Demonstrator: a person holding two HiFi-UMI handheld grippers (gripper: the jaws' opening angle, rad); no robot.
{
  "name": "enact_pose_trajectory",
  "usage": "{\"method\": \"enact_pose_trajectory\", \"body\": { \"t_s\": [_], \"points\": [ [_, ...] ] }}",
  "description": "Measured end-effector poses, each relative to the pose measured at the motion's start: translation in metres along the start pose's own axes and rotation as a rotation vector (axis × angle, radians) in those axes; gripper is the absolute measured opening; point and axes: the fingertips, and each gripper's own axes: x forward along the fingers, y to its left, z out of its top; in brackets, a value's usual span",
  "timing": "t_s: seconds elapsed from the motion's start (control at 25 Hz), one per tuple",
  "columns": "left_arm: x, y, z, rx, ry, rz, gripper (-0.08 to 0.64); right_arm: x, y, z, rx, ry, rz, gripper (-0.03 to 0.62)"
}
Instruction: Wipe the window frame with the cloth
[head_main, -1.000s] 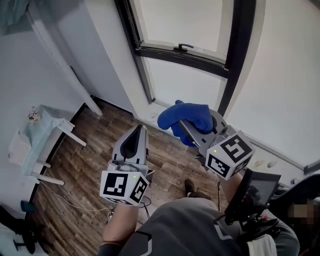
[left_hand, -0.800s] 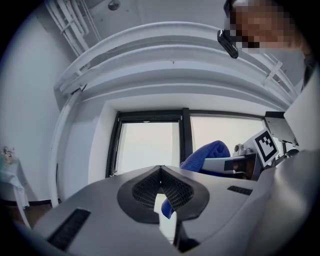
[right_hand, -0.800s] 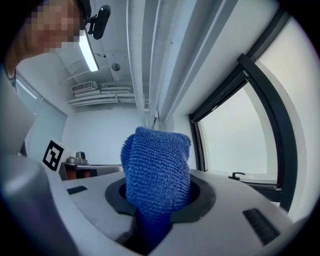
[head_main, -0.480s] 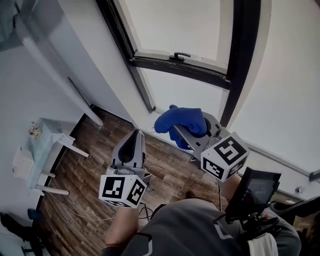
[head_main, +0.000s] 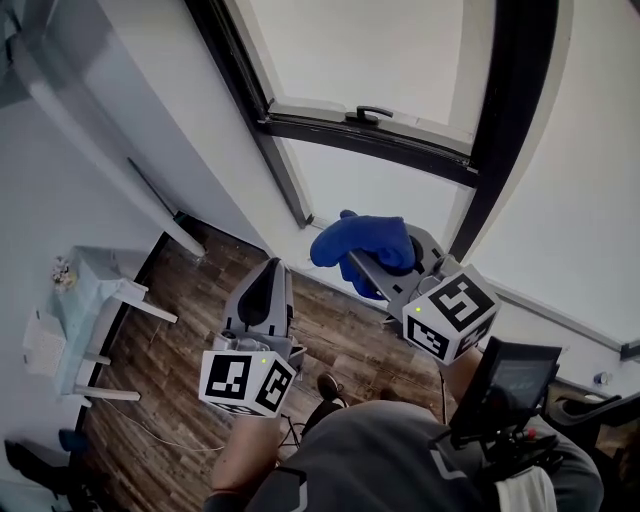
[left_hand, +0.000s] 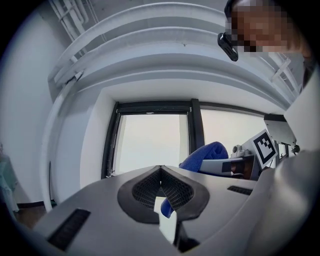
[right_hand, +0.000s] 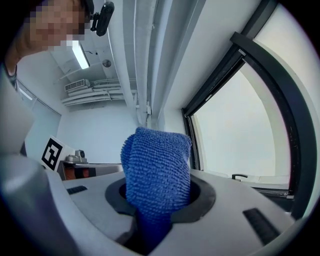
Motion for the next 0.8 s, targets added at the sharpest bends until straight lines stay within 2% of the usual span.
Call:
{"method": "enact_pose_trajectory", "body": {
  "t_s": [0.56,0.8],
  "points": [
    [0.043,0.149,0.015,0.003,-0.023,-0.099,0.008,0.149,0.007,-0.007,-0.023,0.019,-0.110,0.129],
    [0.063,0.196,0.016,0.006,-0.032,-0.141,0.009,0.197,-0.003,-0.012,-0.008,0.018,-0.168,0.129]
  ]
}}
